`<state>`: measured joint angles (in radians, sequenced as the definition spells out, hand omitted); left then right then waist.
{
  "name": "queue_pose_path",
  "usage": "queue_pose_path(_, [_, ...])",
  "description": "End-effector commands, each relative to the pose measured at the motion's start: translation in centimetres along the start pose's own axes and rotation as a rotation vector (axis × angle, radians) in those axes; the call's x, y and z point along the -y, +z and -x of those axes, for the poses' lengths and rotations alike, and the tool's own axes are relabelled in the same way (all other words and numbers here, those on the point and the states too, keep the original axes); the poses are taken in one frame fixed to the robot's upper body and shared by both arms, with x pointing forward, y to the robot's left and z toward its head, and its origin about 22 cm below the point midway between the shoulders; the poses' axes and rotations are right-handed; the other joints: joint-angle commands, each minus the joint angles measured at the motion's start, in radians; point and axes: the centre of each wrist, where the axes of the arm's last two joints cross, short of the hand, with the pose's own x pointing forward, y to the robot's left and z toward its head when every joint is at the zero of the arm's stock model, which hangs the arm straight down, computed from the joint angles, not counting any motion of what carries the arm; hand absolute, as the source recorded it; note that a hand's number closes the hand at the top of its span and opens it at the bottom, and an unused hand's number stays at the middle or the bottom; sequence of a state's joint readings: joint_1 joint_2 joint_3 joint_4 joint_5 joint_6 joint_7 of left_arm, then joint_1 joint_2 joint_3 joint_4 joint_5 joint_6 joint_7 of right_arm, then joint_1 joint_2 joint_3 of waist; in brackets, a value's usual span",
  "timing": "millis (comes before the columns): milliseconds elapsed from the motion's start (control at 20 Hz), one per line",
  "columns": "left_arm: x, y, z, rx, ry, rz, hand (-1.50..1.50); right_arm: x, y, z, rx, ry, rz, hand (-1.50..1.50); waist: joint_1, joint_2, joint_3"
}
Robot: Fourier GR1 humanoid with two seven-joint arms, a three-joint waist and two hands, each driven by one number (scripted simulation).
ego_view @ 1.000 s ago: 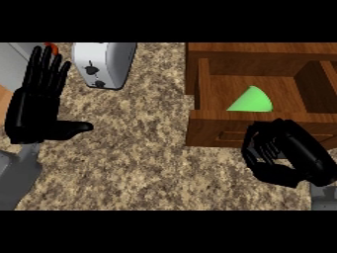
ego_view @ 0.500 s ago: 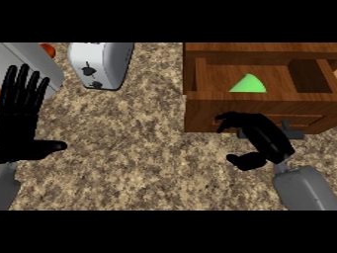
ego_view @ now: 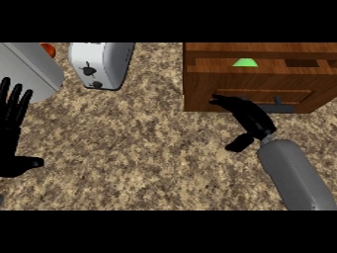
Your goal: Pick up the cup, place it into the drawer and close the drawer
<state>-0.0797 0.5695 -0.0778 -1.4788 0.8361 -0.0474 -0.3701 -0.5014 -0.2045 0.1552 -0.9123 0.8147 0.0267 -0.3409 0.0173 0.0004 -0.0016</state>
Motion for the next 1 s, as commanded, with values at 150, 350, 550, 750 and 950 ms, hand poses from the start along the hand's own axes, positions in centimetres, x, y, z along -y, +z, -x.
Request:
queue_pose_path(150, [-0.8, -0.7, 0.6, 0.0, 0.027, 0.034, -1.5, 2.9, -4.2, 1.6, -0.012, -0.083, -0.017, -1.5, 0.015, 0.013, 0.003])
queue_pose_path(350, [0.2, 0.5, 0.6, 0.0, 0.032, 0.042, -1.5, 3.9, -3.1, 4.5, -0.027, -0.1, -0.024, -1.5, 0.028, 0.014, 0.004])
queue_pose_path(550, [0.9, -0.3, 1.4, 0.001, 0.033, 0.04, -1.5, 6.7, -4.0, 4.4, -0.059, -0.06, -0.056, -1.5, 0.041, 0.022, 0.004])
queue_pose_path(750, [-0.2, -0.5, 1.4, -0.006, 0.026, 0.056, -1.5, 8.1, -4.2, 4.6, -0.075, -0.061, -0.024, -1.5, 0.066, 0.034, 0.005])
queue_pose_path(950, [1.2, -1.4, 1.8, 0.009, 0.028, 0.063, -1.5, 9.4, -3.0, 6.0, -0.066, -0.092, -0.001, -1.5, 0.06, 0.036, 0.005])
